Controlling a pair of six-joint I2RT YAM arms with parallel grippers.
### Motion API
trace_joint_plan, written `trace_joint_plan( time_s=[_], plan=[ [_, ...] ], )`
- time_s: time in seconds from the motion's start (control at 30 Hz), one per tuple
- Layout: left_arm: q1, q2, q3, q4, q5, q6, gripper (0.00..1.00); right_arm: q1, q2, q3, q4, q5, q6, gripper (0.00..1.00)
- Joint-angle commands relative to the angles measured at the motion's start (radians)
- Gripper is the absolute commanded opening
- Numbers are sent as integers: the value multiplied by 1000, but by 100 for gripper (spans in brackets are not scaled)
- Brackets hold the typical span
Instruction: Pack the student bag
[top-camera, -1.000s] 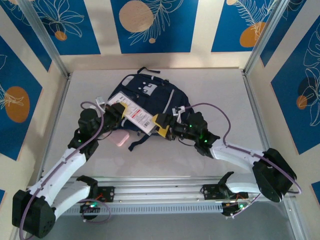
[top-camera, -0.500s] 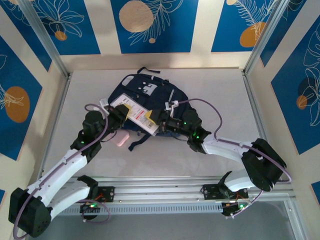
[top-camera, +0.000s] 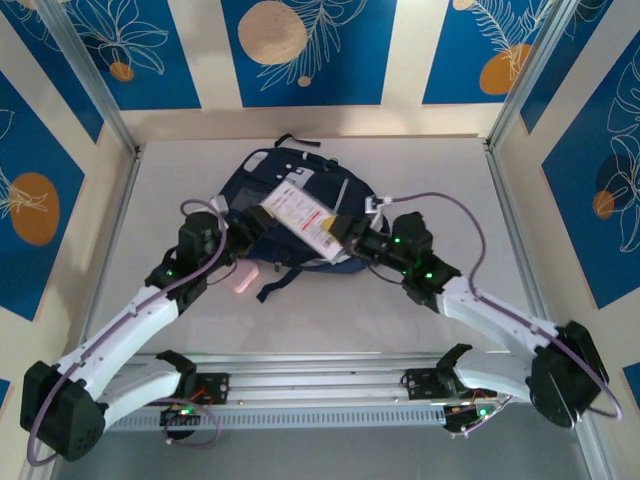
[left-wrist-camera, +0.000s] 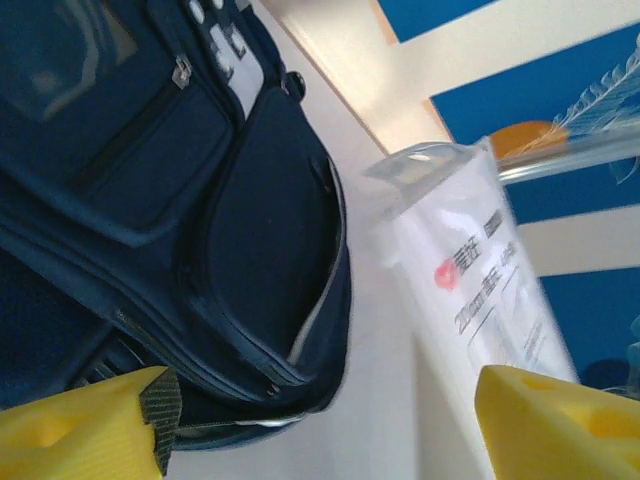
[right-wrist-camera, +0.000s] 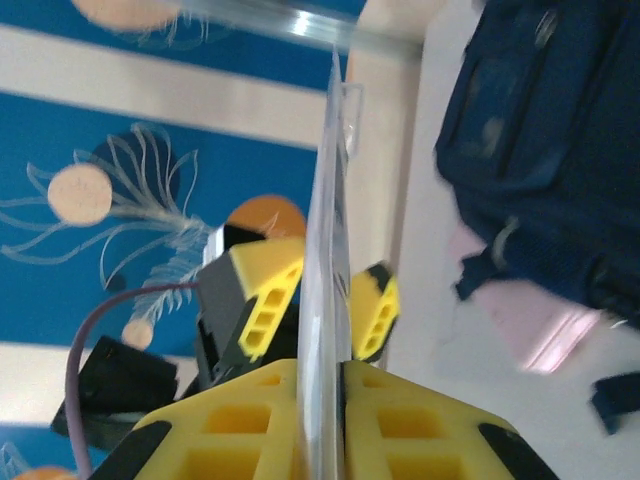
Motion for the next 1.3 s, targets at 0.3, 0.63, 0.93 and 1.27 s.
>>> trace_joint_plan(
  time_s=[0.3, 0.63, 0.93, 1.27],
  plan=[
    [-84, 709, 782, -472, 178, 623, 74, -315, -349, 111, -689, 247, -388, 13],
    [-131, 1120, 1165, -585, 284, 645, 69, -378, -453, 111, -739, 271, -479, 14],
    [-174, 1179, 1157, -535, 340, 618, 49, -371, -457, 106, -708, 248, -492, 15],
    [-164, 1225, 1238, -637, 287, 666, 0, -372, -483, 114, -721, 222, -486, 14]
  ],
)
